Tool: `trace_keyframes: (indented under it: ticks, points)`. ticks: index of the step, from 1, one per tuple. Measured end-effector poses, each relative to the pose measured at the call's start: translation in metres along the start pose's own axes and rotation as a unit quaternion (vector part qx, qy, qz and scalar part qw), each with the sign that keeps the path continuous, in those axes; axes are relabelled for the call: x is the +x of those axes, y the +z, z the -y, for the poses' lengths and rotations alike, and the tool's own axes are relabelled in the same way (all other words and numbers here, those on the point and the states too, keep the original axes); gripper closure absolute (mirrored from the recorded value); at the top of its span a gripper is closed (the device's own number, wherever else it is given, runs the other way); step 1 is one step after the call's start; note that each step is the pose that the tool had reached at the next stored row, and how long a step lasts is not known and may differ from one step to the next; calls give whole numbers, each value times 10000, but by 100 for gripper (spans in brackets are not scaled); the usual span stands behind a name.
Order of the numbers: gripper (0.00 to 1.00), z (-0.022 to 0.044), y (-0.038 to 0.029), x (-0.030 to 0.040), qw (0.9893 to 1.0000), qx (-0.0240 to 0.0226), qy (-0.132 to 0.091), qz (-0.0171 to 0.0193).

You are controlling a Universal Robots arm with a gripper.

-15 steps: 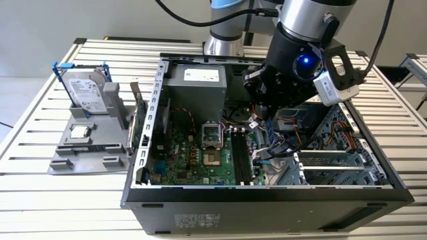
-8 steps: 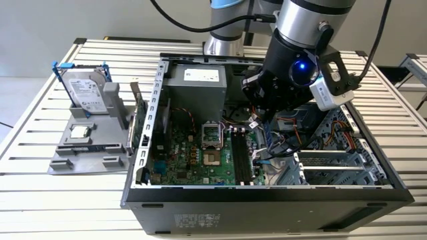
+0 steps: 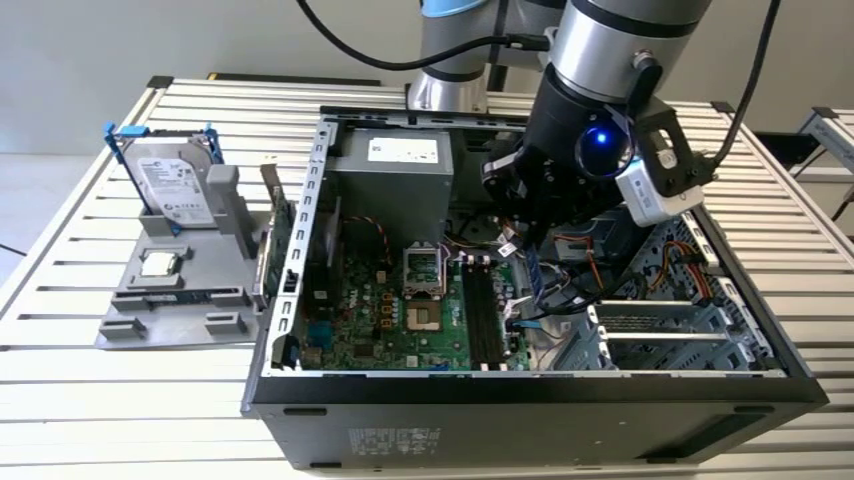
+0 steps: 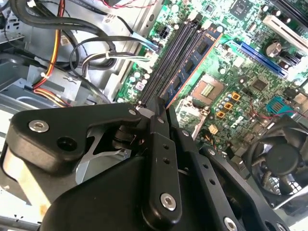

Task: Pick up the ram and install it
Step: 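Insert the ram into the slot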

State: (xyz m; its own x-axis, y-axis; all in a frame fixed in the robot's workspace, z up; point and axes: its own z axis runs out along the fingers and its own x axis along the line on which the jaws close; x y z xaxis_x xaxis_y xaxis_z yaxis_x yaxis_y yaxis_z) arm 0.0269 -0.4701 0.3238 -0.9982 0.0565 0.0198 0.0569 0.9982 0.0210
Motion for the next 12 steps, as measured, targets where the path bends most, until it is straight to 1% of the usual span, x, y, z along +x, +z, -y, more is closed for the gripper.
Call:
trace_keyframes:
  ticks: [3,5,12]
  points:
    - [100,1,18,0,10000,0,0,0]
    - [100,1,42,-1,10000,0,0,0]
    - [100,2,84,7,10000,0,0,0]
